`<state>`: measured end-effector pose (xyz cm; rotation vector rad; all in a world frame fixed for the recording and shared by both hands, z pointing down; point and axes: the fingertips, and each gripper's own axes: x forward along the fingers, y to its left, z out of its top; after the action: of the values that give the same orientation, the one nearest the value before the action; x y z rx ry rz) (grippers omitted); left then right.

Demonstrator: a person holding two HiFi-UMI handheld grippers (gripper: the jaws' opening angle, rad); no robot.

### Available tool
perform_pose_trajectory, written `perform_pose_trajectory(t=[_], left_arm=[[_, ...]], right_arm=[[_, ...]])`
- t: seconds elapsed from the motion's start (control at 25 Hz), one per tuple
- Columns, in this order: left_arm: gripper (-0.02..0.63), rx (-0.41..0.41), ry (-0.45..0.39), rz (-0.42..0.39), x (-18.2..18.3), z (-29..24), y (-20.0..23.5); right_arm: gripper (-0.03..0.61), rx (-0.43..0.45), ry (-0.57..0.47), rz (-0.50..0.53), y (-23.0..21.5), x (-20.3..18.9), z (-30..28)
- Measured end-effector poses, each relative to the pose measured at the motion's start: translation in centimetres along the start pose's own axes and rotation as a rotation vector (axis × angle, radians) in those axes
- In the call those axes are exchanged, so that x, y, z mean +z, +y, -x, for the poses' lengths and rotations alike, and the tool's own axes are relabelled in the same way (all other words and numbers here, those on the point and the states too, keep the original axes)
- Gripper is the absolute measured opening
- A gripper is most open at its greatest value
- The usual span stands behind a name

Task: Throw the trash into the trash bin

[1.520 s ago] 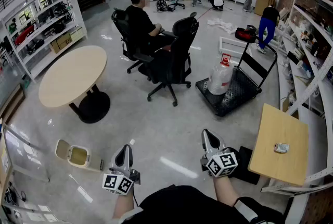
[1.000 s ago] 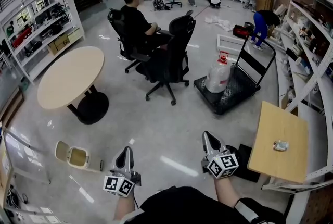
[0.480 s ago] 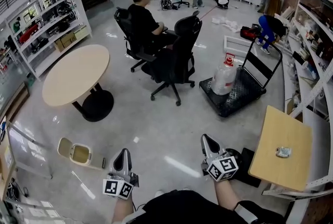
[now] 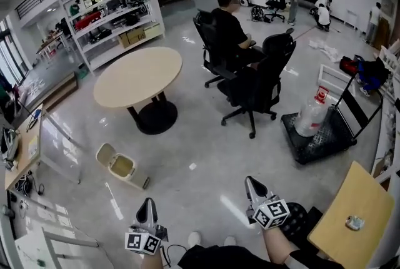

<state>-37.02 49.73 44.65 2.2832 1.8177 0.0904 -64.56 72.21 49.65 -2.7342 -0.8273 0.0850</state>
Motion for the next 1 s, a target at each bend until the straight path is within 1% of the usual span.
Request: perform_pose_trajectory(t=[0.08, 0.24, 0.4, 0.6, 0.84, 1.0], left_arm=[[0.002, 0.073, -0.026, -0.011, 0.9, 2.1, 1.2], [0.002, 0.181, -0.09, -0.037, 3.3, 5.4, 3.9], [0.002, 0.257, -0.146, -0.037, 5.1, 8.3, 6.1], [0.002, 0.367, -0.16, -0.076, 7.1, 13.9, 10.6], [0.002, 0.513, -0.22, -0.109, 9.8, 21.5, 16.6], [0.002, 0.624, -0.235, -0.117, 10.4, 26.3, 19.8]], right_arm=[[0.002, 0.051, -0.002, 0.007, 1.3, 0.2, -1.0], [0.002, 0.139, -0.017, 0.033, 4.4, 1.3, -3.1], [0.002, 0.204, 0.003, 0.02, 7.7, 1.1, -6.3], [0.002, 0.364, 0.029, 0.03, 16.7, -0.8, -10.3], [0.002, 0.535, 0.05, 0.027, 27.6, -3.2, -15.2], [0.002, 0.651, 0.059, 0.018, 34.4, -4.7, -17.7]])
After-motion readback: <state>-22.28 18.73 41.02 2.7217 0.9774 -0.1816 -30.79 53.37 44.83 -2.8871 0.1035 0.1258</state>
